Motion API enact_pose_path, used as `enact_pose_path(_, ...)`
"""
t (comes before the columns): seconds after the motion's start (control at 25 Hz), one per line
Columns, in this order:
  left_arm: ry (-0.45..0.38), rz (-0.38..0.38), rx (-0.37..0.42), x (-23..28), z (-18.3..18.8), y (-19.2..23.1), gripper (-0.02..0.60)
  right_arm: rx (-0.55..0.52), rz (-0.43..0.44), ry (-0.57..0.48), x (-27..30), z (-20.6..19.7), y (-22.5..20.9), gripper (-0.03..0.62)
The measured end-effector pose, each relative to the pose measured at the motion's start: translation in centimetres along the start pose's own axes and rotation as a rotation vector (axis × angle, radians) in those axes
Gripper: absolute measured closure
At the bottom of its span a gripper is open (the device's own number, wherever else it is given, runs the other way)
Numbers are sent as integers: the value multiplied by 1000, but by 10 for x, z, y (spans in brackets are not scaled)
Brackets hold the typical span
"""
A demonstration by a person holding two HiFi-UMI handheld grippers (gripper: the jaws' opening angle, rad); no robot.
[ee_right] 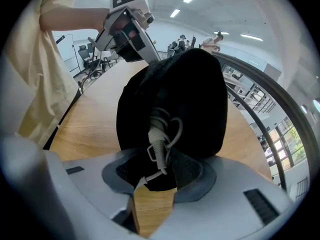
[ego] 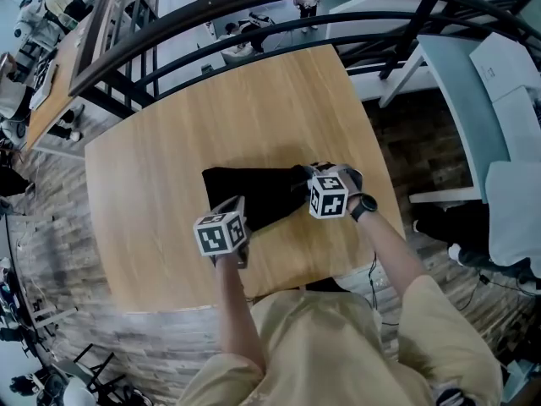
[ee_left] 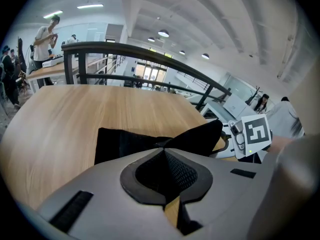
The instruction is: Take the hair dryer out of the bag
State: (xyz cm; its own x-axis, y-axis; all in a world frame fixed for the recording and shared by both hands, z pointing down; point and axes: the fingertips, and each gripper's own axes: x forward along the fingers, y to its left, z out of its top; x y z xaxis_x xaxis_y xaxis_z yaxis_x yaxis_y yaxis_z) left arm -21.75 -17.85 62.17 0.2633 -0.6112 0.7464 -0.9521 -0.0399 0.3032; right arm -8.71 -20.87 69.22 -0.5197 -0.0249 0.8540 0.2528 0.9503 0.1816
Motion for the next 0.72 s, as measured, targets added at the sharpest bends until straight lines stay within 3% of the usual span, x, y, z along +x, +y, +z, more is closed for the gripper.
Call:
enact_pose_path(0.28,-3,2,-2,-1,0,-2,568,-61,29,66,5,-4,7,466)
enact_pose_path(0.56,-4,-4,-7,-1,-3,-4,566,-61,67,110,23,-7,9,442)
enact_pose_path(0.72,0,-7,1,0,-3,-8,568,-17,59,84,31,-6,5,457)
